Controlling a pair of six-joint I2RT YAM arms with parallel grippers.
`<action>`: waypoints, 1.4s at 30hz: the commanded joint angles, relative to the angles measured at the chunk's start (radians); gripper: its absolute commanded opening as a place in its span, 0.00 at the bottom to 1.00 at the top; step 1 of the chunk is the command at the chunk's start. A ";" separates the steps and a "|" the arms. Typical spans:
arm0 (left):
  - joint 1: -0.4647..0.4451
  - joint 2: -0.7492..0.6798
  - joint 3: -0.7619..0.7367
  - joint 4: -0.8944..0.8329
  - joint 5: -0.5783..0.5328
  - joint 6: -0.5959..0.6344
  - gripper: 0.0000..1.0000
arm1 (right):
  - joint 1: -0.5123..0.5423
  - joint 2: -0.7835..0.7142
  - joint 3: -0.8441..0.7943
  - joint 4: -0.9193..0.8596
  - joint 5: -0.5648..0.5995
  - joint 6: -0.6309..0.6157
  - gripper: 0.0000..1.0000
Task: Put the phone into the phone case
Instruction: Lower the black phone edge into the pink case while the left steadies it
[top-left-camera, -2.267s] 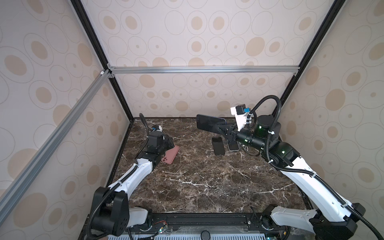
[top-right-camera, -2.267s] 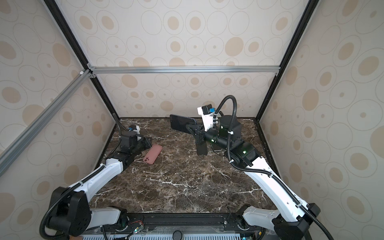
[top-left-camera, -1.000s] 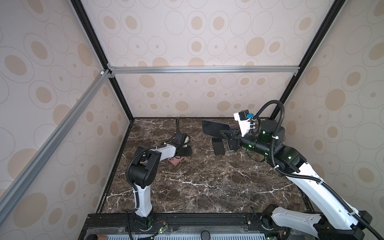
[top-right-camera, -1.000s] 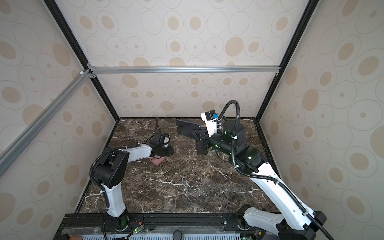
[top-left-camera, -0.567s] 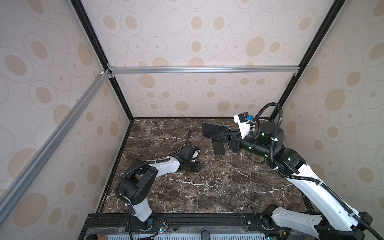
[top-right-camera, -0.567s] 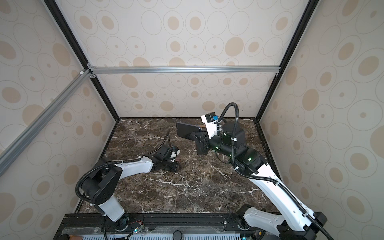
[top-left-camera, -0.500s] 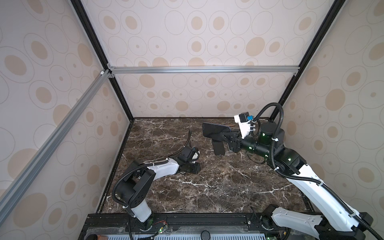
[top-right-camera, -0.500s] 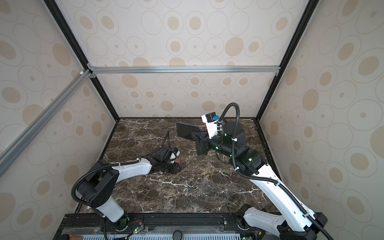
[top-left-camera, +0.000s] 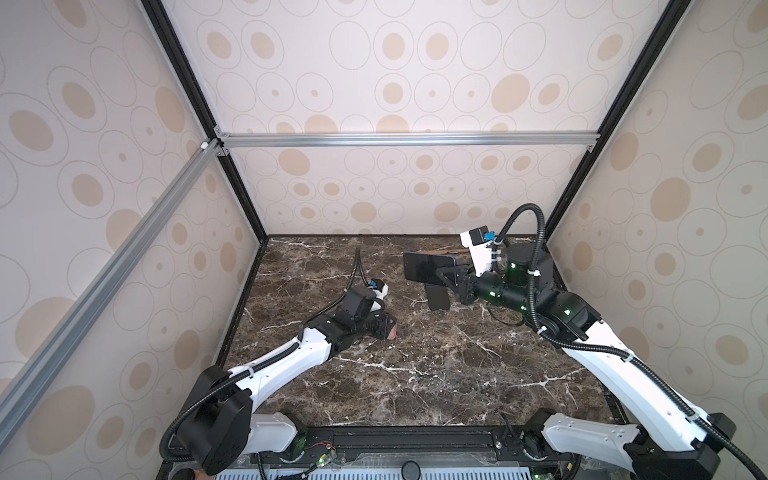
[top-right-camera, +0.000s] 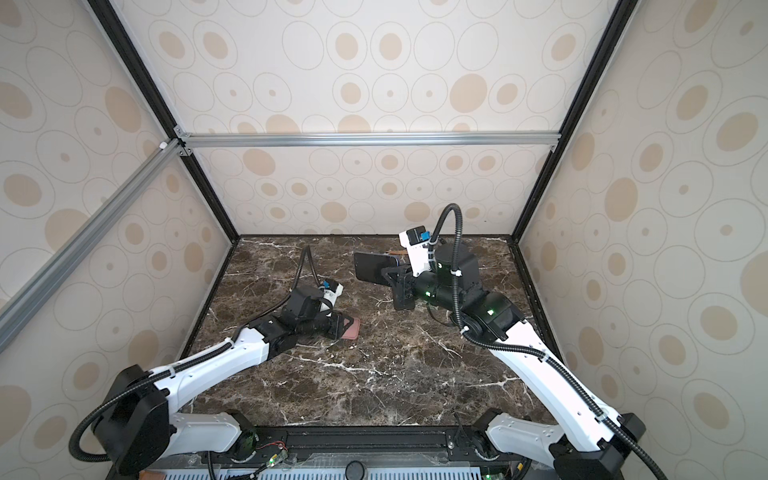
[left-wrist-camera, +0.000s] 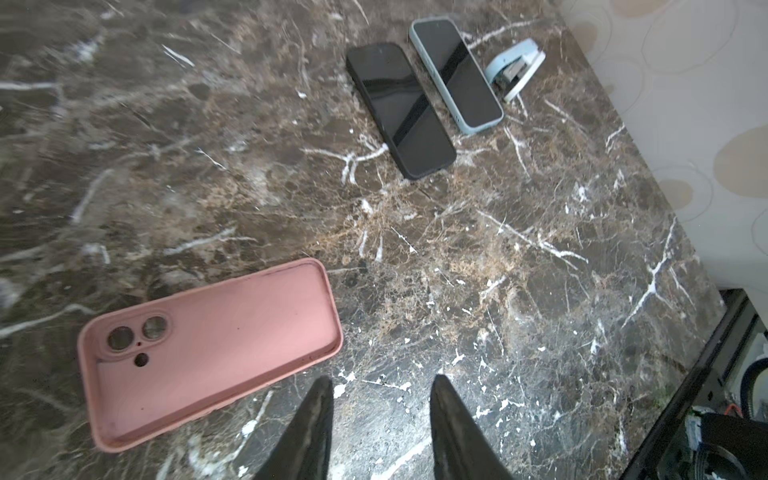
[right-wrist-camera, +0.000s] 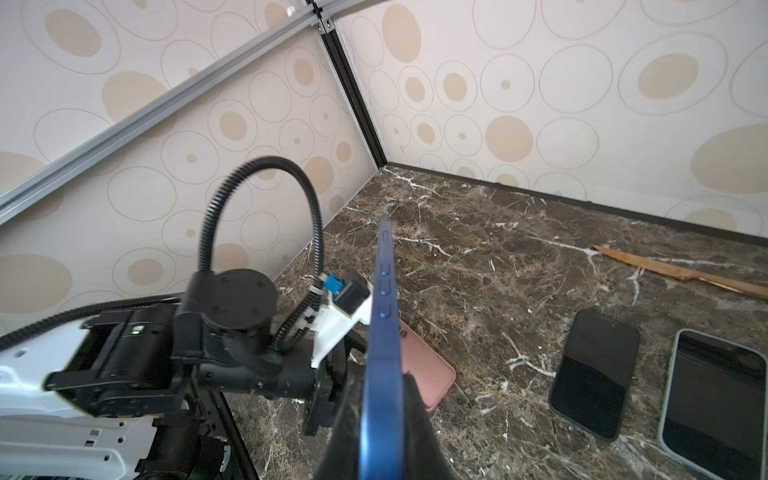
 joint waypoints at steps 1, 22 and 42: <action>0.049 -0.071 0.004 -0.053 -0.085 -0.009 0.41 | 0.001 0.031 0.038 0.017 0.001 0.061 0.00; 0.360 -0.212 -0.270 0.111 0.039 -0.197 0.42 | 0.024 0.424 -0.159 0.281 -0.284 0.499 0.00; 0.472 0.129 -0.204 0.308 0.353 -0.149 0.42 | 0.038 0.714 -0.158 0.599 -0.282 0.736 0.00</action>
